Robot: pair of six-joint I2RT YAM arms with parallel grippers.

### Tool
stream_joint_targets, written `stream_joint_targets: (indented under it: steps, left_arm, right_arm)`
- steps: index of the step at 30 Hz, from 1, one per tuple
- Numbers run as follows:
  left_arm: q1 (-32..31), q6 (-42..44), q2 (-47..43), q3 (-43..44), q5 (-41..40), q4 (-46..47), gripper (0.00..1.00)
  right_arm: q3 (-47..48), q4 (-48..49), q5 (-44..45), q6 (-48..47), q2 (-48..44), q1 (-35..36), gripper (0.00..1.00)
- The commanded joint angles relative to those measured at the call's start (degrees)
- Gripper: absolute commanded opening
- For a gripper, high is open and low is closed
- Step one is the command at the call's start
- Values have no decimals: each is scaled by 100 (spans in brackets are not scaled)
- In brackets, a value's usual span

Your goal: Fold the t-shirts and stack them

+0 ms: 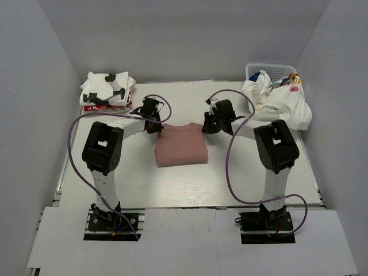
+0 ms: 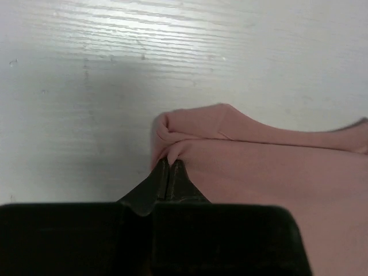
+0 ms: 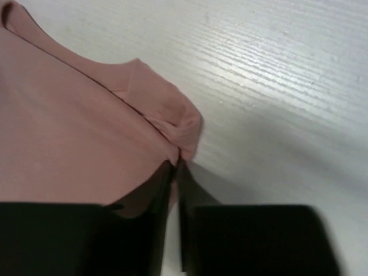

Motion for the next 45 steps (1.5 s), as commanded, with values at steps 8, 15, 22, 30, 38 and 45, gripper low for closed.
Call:
stream_joint_targets:
  steps: [8,15,22,30,38,45]
  left_arm:
    - [247,-157,-430,560,-494,-528,100]
    - [195,-577,-1465,61,301,-819,100]
    - [-96,-746,-1907,-1302,2916,421,100]
    - [-105,-447,-1310,-2164,3066,175,100]
    - [-96,-508,-1941,-2140,2171,-439,100]
    - [-96,-586,-3119,-1646,1308,-995,100]
  right_arm:
    - [448,-216,-32,-288,-720,-67,55]
    - [-193,-496,-1042,-394,-1592,231,90]
    - [-1116,-157,-2745,765,-1961,679,90]
    - [-1426,-160,-2879,1496,-1120,531,90]
    - [-1531,-496,-2836,1471,-1230,179,90]
    - [-1267,-1121,-2202,1259,-2356,354,90]
